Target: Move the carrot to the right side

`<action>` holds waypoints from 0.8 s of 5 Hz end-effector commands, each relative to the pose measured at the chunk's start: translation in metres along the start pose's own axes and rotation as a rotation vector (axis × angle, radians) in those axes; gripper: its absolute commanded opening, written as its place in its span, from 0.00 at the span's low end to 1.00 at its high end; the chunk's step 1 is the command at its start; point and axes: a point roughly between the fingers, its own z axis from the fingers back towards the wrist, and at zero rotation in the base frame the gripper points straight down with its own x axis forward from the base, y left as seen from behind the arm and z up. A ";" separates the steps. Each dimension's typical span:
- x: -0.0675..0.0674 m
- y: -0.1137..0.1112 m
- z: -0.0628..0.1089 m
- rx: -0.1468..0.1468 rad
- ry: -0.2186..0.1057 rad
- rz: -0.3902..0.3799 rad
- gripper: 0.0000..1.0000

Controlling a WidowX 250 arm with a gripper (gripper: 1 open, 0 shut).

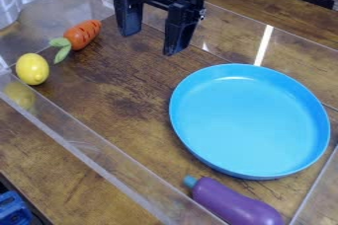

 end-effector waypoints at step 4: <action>0.001 0.000 -0.012 -0.011 0.017 -0.071 1.00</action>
